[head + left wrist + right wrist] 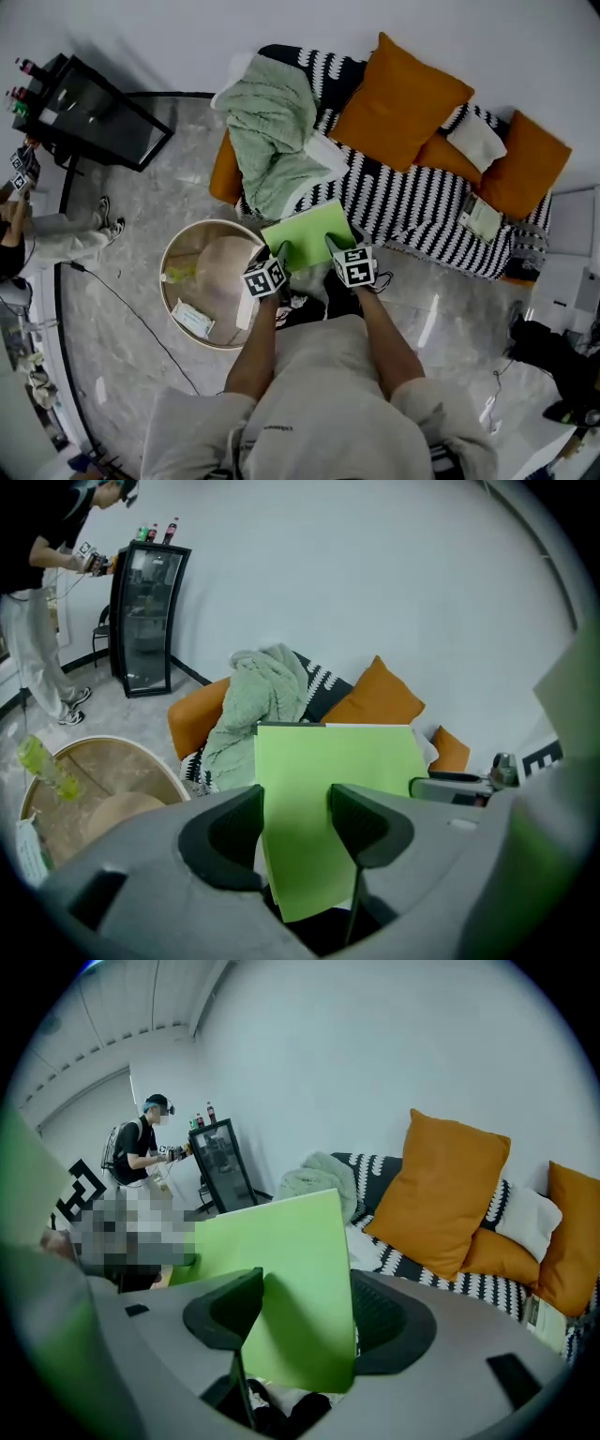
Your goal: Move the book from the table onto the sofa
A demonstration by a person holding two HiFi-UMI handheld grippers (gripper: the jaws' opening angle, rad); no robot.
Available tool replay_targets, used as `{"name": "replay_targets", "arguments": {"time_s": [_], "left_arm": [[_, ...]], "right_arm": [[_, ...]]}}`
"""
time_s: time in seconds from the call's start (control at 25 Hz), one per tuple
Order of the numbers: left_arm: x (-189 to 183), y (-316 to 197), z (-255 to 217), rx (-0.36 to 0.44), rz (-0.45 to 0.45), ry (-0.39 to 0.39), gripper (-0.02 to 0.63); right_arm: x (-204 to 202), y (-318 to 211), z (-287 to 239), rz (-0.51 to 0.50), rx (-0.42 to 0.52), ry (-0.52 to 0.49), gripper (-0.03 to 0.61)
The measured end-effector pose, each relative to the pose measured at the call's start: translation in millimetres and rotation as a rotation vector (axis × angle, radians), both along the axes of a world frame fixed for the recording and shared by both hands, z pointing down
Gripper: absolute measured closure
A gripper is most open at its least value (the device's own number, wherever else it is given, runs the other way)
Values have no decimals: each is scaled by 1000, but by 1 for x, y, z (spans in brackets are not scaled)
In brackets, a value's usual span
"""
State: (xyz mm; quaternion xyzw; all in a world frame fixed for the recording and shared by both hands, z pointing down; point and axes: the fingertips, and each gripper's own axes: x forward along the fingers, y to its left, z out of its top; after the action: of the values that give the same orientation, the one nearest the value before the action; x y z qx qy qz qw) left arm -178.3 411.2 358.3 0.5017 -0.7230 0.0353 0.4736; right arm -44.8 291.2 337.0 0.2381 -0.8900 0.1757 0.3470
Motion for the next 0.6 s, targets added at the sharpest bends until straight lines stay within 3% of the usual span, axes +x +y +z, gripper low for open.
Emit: {"name": "replay_targets", "arguments": {"time_s": [0.32,0.6], "left_arm": [[22,-77,-13,-29,102,-34,396],[50,-142,-19,-56,268,-78,396]], "right_arm": [[35,-64,-6,67,0,-70,324],[78,-106,-2,125,-14,-76,325]]}}
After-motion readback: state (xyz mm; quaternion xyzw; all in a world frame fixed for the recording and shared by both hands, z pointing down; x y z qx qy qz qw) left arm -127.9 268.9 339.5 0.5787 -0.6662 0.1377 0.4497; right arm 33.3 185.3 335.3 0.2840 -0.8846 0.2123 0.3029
